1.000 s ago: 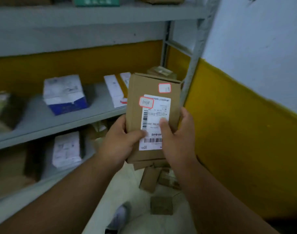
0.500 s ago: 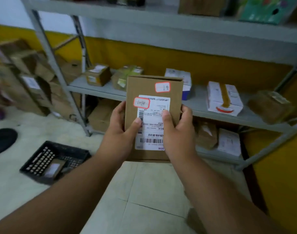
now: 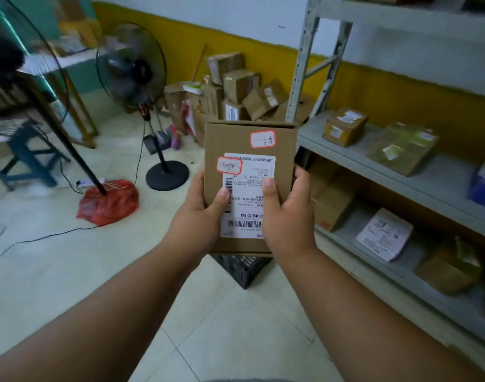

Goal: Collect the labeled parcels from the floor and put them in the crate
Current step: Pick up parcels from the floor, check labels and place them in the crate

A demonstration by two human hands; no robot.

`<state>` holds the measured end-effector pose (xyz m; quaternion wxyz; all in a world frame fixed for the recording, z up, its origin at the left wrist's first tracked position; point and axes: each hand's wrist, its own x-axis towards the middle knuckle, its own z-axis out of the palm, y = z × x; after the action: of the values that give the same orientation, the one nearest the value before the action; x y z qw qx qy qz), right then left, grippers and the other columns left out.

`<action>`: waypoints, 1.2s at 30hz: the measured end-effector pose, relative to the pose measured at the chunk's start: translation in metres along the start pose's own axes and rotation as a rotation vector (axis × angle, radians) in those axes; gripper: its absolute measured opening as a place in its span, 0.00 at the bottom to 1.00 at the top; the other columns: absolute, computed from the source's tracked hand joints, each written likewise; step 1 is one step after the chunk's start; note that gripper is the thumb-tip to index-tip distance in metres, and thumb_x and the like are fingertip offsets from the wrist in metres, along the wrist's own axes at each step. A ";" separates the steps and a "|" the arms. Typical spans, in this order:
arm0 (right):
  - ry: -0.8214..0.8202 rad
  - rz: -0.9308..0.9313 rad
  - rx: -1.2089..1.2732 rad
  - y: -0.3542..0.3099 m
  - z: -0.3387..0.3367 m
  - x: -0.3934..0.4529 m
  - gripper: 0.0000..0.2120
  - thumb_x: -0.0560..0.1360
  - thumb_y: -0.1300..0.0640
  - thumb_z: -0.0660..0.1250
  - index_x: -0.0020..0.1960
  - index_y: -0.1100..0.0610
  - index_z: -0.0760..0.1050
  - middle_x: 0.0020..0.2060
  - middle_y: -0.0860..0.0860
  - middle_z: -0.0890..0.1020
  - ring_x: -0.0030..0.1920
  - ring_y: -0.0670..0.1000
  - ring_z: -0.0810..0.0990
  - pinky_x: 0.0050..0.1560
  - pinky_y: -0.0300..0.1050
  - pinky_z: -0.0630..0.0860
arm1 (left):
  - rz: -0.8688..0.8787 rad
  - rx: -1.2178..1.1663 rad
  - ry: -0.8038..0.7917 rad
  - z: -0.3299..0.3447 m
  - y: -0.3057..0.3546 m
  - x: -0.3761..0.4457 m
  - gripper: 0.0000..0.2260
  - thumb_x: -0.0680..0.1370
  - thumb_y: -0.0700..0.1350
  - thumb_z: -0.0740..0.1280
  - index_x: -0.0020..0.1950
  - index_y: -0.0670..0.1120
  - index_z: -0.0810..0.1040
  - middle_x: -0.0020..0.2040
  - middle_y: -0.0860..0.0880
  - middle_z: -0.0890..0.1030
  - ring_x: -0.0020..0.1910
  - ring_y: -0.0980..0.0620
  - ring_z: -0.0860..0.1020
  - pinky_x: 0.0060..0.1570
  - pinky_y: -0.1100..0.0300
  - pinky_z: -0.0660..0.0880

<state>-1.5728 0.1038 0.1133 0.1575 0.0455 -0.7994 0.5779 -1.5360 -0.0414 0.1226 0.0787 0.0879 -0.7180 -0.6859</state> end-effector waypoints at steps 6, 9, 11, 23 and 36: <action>-0.052 -0.026 -0.024 -0.001 0.058 0.035 0.17 0.81 0.46 0.62 0.67 0.45 0.61 0.57 0.45 0.78 0.53 0.46 0.82 0.46 0.45 0.83 | 0.013 -0.005 0.002 -0.041 -0.012 0.053 0.18 0.82 0.49 0.62 0.69 0.66 0.66 0.55 0.61 0.83 0.51 0.59 0.84 0.45 0.56 0.83; -0.053 -0.033 -0.023 0.012 0.086 0.066 0.18 0.81 0.46 0.62 0.68 0.46 0.61 0.57 0.44 0.77 0.52 0.44 0.82 0.42 0.36 0.81 | -0.013 -0.027 0.014 -0.050 -0.021 0.092 0.20 0.82 0.49 0.62 0.70 0.68 0.65 0.54 0.62 0.83 0.48 0.59 0.84 0.38 0.62 0.81; -0.070 -0.022 -0.019 0.023 0.110 0.089 0.19 0.81 0.46 0.61 0.69 0.48 0.61 0.60 0.47 0.78 0.53 0.45 0.81 0.45 0.40 0.82 | -0.028 -0.025 0.026 -0.057 -0.028 0.123 0.19 0.82 0.49 0.62 0.69 0.69 0.65 0.54 0.62 0.84 0.48 0.59 0.84 0.37 0.63 0.81; -0.167 0.005 -0.016 0.063 0.254 0.247 0.22 0.81 0.50 0.62 0.72 0.53 0.61 0.63 0.51 0.78 0.60 0.51 0.79 0.58 0.51 0.78 | -0.114 0.013 0.132 -0.112 -0.048 0.312 0.21 0.82 0.49 0.62 0.64 0.77 0.66 0.56 0.63 0.83 0.51 0.60 0.83 0.45 0.53 0.82; 0.192 0.284 -0.275 0.125 0.341 0.345 0.21 0.80 0.46 0.62 0.69 0.53 0.65 0.58 0.50 0.81 0.54 0.52 0.81 0.52 0.52 0.81 | -0.103 0.427 -0.209 -0.126 -0.100 0.521 0.14 0.80 0.57 0.61 0.66 0.67 0.72 0.55 0.60 0.81 0.49 0.61 0.81 0.53 0.55 0.78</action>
<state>-1.9992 -0.1376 0.0088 0.1546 -0.1446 -0.8504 0.4816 -2.0109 -0.2897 0.0244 -0.0512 0.0676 -0.8456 -0.5270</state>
